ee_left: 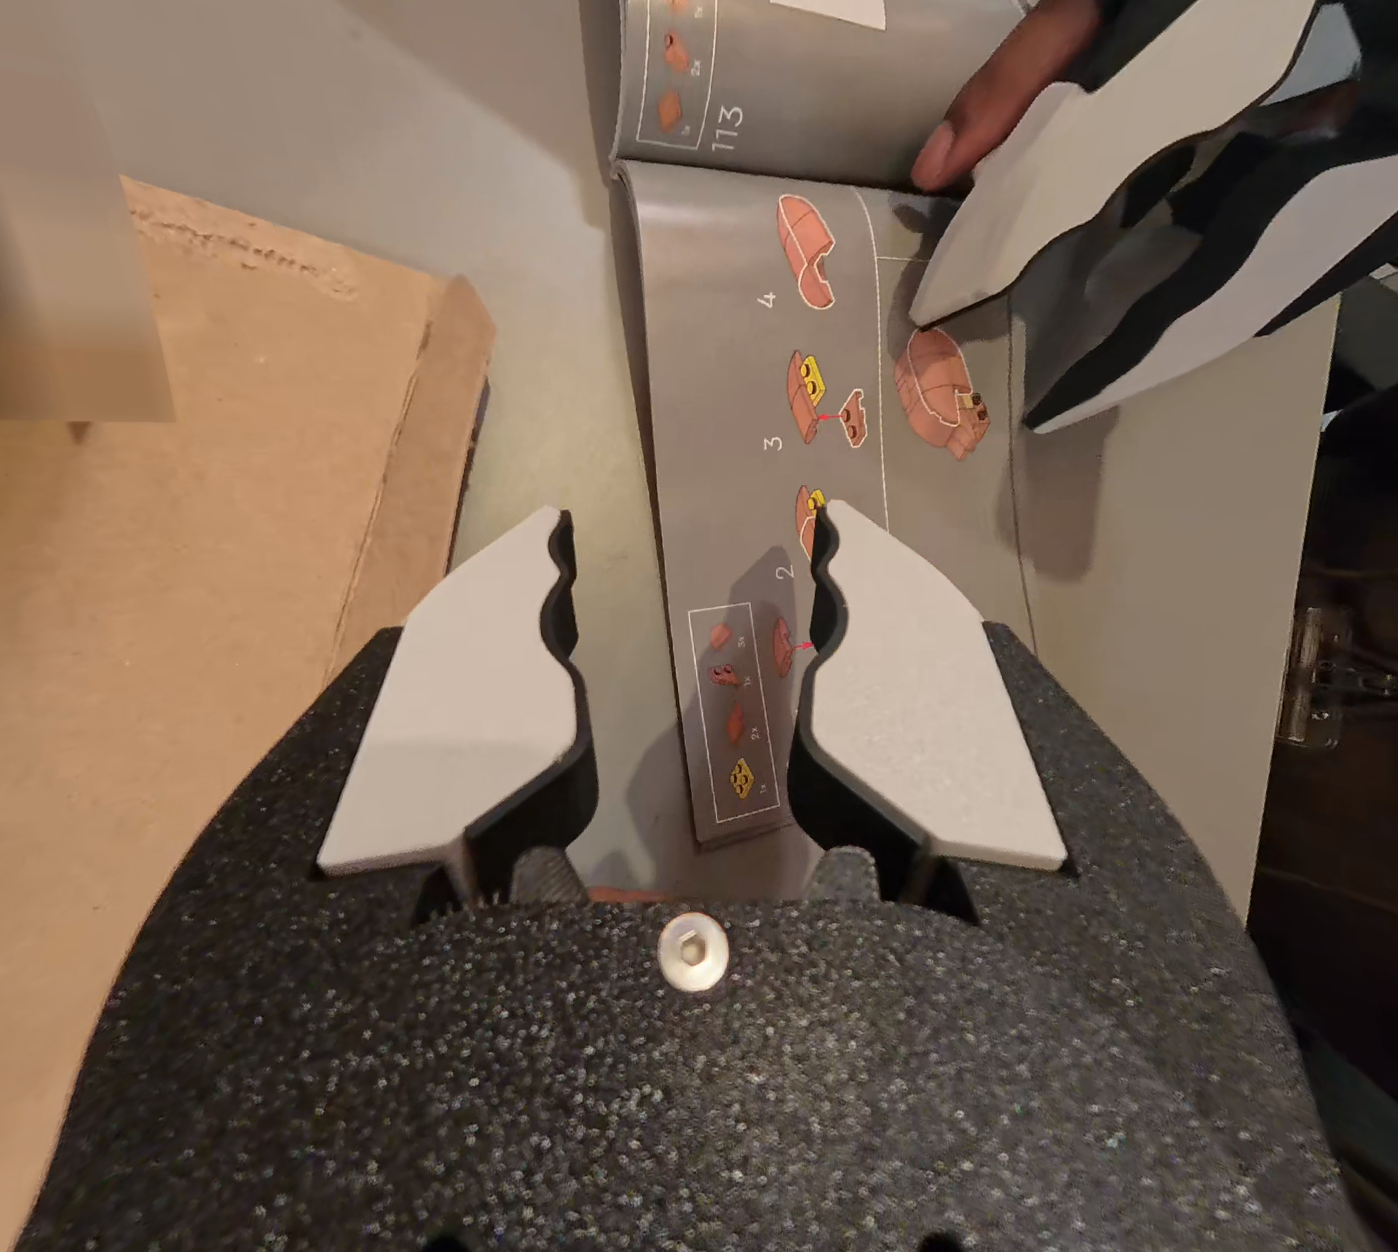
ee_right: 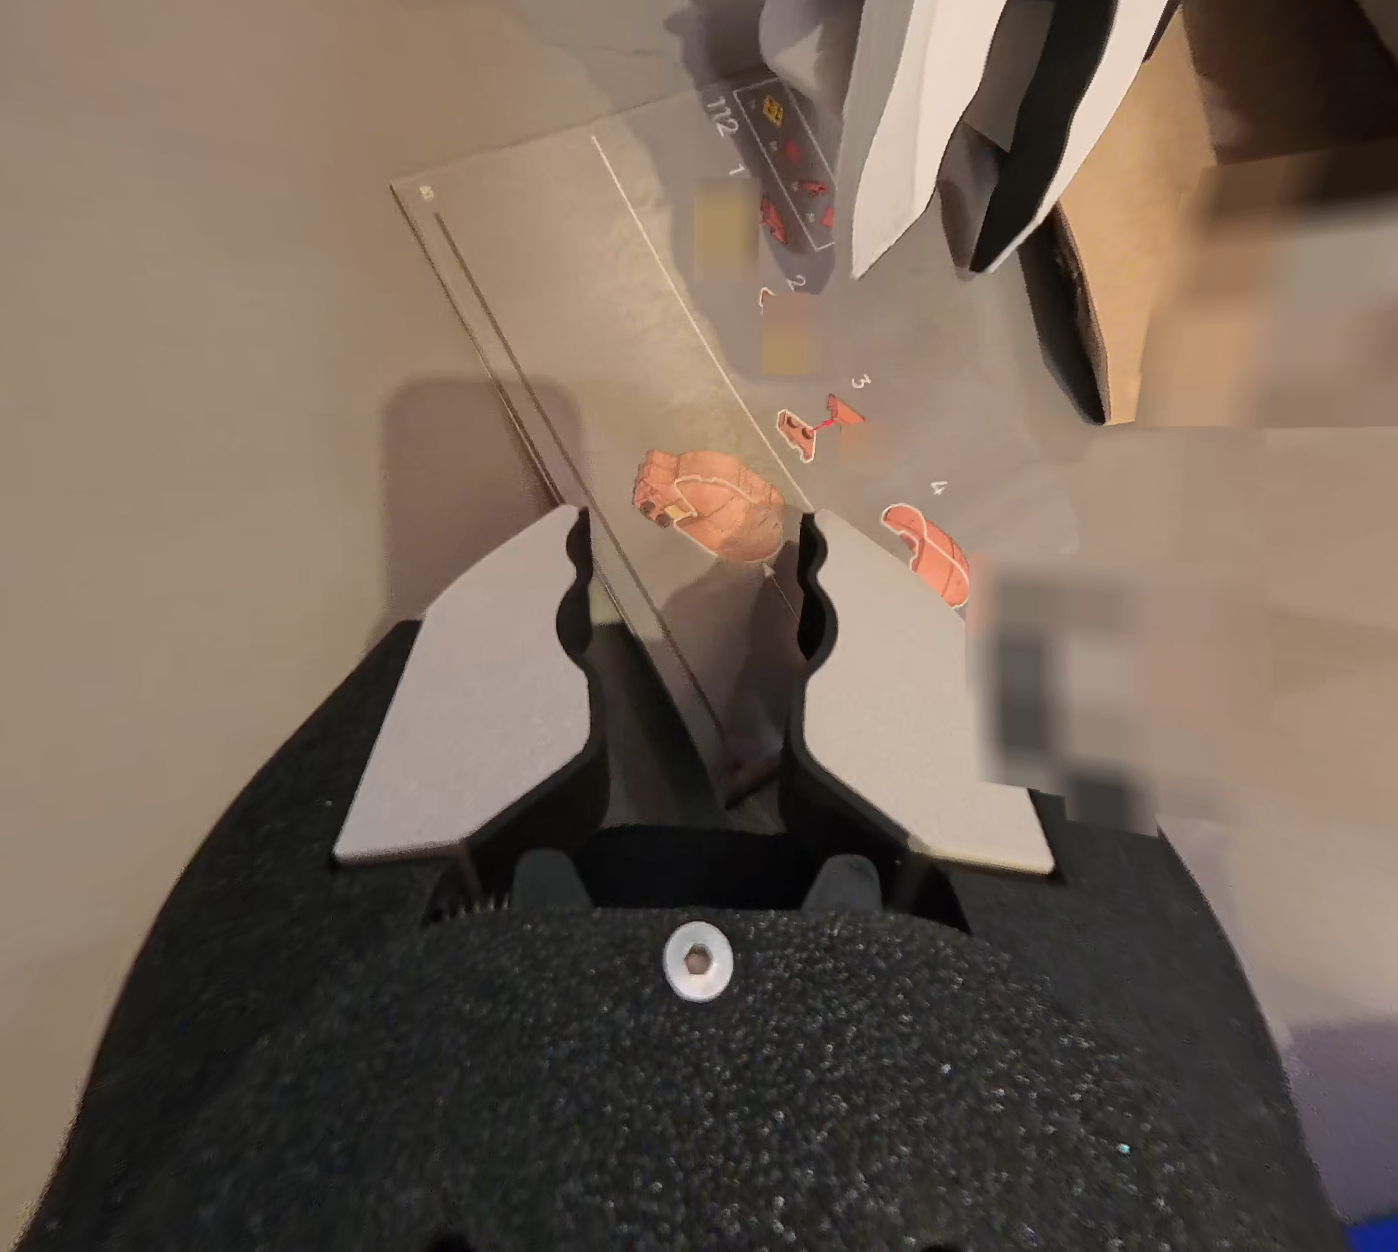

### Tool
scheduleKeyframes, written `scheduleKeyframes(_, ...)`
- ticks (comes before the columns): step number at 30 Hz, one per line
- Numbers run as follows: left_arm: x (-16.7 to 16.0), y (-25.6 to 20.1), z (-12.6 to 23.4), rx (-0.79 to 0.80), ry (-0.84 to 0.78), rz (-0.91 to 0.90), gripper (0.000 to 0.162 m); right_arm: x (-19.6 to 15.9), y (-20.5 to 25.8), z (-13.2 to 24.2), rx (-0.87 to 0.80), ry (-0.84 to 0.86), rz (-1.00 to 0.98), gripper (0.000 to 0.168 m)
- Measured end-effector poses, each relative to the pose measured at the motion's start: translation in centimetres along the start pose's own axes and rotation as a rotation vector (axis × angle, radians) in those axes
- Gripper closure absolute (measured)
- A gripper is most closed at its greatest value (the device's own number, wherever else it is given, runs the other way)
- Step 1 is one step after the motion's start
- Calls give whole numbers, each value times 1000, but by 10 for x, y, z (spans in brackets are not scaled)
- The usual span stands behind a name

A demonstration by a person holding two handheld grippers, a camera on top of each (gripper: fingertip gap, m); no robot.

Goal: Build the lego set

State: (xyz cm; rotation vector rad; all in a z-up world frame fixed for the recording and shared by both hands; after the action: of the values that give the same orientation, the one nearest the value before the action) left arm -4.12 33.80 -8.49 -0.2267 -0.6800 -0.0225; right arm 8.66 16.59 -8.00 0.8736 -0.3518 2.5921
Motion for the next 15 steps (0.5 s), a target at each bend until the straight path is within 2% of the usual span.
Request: scheduleKeyframes(15, -1, -1, -4, 1, 15, -6, 102, -6, 11, -3, -18, 18, 65, 116)
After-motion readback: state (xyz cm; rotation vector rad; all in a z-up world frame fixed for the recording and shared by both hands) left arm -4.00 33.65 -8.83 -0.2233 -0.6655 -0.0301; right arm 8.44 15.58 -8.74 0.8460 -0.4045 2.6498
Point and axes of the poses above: each gripper's, where its closed fingertips meet, z back along the fingers, x out of its top, y = z × x across the jaws, the point moved 10 cm from there along z, back along the fingers, and after that the axes turned 9 degrees about x, right-handed, at the moved point
